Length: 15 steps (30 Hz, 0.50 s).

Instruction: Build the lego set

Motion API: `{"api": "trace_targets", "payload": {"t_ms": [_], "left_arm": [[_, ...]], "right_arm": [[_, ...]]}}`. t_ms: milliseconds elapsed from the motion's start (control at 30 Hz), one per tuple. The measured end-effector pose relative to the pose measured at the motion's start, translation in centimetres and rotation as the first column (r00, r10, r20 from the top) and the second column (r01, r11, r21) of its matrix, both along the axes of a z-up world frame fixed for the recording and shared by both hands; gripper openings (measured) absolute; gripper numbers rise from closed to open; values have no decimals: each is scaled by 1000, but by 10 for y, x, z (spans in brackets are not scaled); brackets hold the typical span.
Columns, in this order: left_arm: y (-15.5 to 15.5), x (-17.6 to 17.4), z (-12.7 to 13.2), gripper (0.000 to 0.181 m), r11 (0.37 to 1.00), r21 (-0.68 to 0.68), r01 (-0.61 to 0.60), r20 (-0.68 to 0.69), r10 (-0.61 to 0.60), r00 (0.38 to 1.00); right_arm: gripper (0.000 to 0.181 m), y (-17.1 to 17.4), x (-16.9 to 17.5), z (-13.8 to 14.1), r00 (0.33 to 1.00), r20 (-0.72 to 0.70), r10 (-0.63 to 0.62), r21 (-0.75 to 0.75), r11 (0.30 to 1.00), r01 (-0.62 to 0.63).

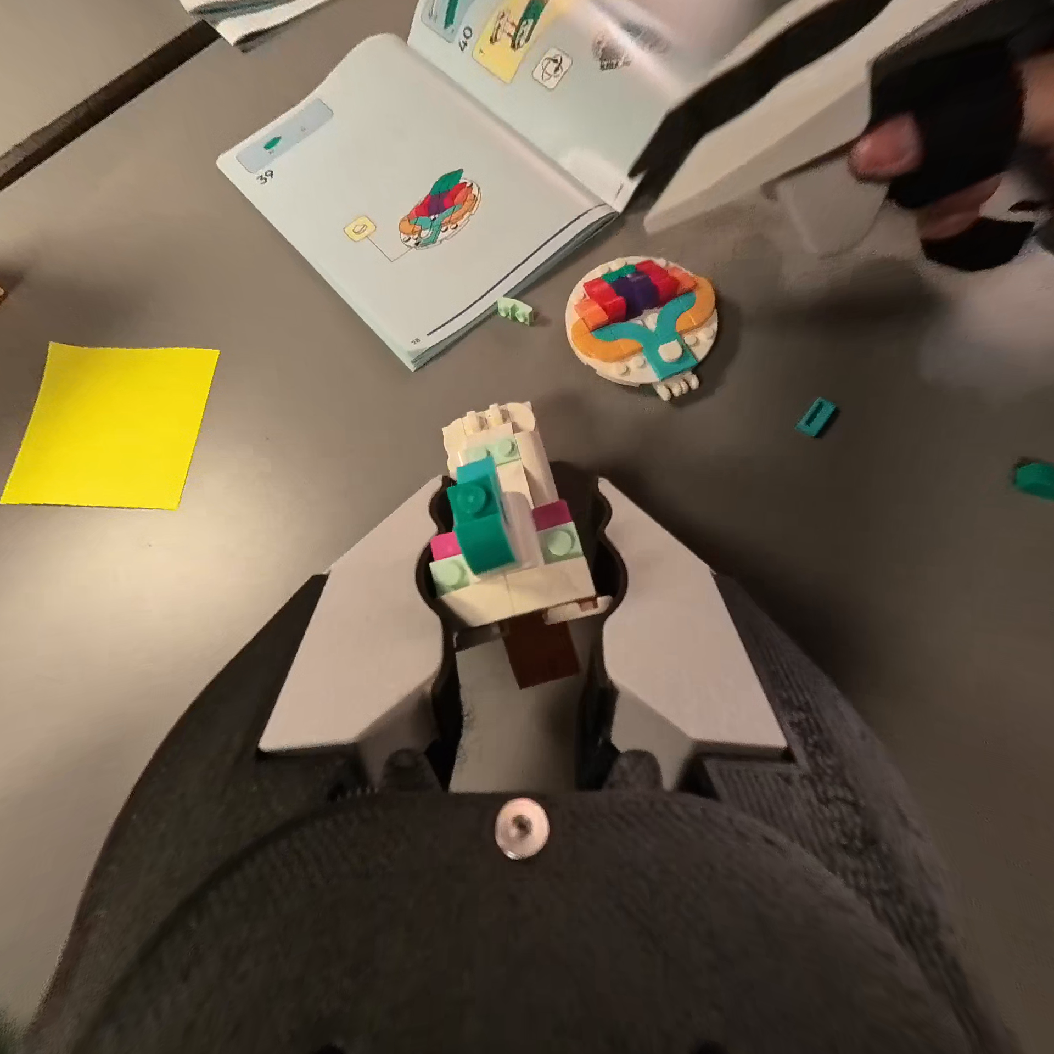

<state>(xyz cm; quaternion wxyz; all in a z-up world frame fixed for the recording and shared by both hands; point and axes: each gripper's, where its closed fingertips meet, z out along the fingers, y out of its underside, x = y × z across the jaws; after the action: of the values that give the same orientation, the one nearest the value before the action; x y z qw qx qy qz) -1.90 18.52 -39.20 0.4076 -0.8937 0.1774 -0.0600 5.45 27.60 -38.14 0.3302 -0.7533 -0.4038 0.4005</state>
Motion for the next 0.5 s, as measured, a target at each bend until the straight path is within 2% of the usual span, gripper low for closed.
{"api": "trace_targets", "payload": {"t_ms": [233,400,500], "left_arm": [[4,1,-4,47,999,-31,27,-89,-30,996],[4,2,-4,49,1000,-9,18,-65,-18,998],[2,0,-5,57,1000,-10,-5,-40,4,999]], "right_arm": [[48,26,12,31,989,-114,-99,200,972,120],[49,33,15,32,986,-122,-113,279,949,143],[49,39,19,33,984,-121,-133,315,935,165]]}}
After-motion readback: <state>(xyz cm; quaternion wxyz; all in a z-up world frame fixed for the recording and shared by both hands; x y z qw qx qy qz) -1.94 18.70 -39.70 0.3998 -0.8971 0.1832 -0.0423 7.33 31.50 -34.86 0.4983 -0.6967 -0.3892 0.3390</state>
